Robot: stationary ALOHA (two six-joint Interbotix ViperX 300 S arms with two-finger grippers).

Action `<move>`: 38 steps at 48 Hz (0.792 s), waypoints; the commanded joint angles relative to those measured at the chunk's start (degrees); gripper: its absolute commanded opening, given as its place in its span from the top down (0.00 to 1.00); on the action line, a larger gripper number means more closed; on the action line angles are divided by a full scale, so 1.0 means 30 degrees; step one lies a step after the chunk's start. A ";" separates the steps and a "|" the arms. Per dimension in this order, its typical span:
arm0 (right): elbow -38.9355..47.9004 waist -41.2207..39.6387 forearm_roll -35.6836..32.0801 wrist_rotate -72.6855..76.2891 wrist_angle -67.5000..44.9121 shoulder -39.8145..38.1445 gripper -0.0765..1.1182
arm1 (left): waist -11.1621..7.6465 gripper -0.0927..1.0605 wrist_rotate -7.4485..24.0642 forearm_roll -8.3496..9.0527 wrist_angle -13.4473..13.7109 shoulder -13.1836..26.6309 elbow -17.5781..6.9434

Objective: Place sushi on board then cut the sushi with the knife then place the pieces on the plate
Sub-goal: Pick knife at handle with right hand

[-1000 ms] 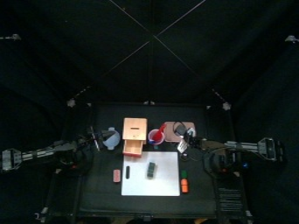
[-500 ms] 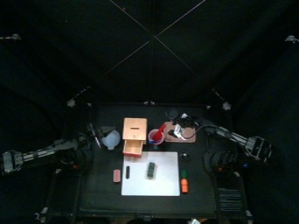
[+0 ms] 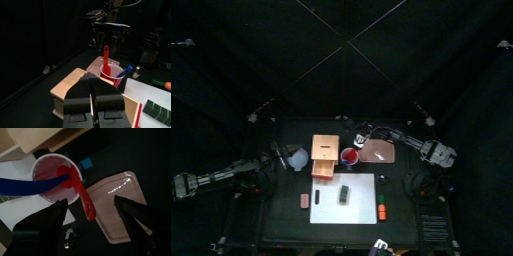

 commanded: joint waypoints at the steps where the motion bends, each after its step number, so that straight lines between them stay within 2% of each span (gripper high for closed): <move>1: -0.1260 -0.0117 -0.0059 -0.0059 0.0674 0.0088 0.09 | 0.0176 0.78 0.0000 0.0029 -0.0059 0.0088 -0.0088; 28: -0.1143 0.0029 0.0352 0.0322 0.1758 0.0674 0.10 | 0.0352 0.78 -0.0059 -0.0088 0.0000 0.0059 0.0176; 33: -0.1055 0.0029 0.0615 0.0352 0.1787 0.0674 0.12 | 0.0410 0.78 -0.0059 -0.0088 0.0000 0.0059 0.0176; 38: -0.1084 0.0117 0.0762 0.0352 0.1846 0.0674 0.19 | 0.0410 0.78 -0.0059 -0.0088 0.0000 0.0088 0.0176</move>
